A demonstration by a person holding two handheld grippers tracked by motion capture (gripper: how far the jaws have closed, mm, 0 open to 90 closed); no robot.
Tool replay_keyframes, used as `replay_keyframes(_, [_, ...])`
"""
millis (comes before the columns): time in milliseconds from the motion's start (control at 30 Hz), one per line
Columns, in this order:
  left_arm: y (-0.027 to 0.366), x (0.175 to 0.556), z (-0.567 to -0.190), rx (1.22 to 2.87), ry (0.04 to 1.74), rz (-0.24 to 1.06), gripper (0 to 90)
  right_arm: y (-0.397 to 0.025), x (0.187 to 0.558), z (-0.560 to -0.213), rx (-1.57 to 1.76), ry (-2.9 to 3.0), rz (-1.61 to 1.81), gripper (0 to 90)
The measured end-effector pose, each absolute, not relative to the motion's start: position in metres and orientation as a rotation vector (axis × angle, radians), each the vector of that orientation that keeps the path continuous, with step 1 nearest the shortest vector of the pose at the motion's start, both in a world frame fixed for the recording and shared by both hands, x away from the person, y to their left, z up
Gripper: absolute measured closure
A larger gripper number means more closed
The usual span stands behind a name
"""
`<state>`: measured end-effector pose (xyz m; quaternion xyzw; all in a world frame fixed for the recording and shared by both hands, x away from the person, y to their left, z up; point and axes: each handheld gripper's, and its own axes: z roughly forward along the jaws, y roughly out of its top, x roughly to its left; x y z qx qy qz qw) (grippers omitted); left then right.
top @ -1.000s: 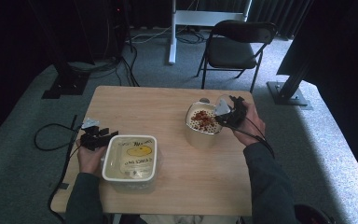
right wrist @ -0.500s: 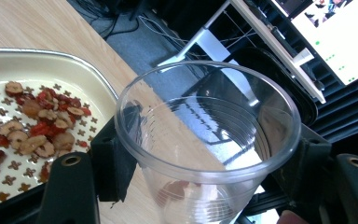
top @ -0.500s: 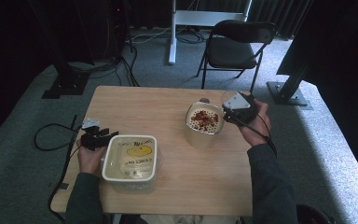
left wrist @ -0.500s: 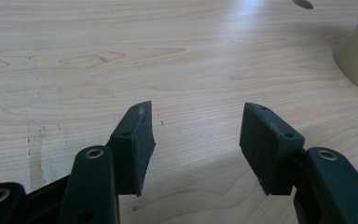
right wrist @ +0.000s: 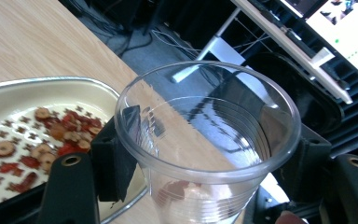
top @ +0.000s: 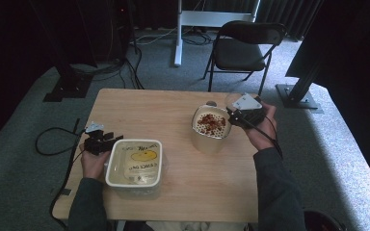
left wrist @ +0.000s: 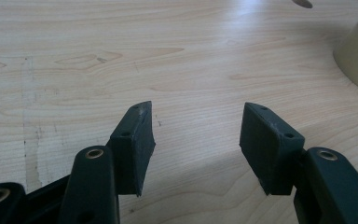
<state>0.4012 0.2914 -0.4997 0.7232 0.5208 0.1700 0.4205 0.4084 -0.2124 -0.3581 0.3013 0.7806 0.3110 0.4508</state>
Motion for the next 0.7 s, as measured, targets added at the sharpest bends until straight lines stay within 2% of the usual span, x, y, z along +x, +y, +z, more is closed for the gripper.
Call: replay_keyframes(700, [0.2887, 0.4011, -0.5007, 1.824, 1.300, 0.423, 45.3, -0.2121, 0.4133, -0.3575, 0.850, 2.007, 1.010, 32.1])
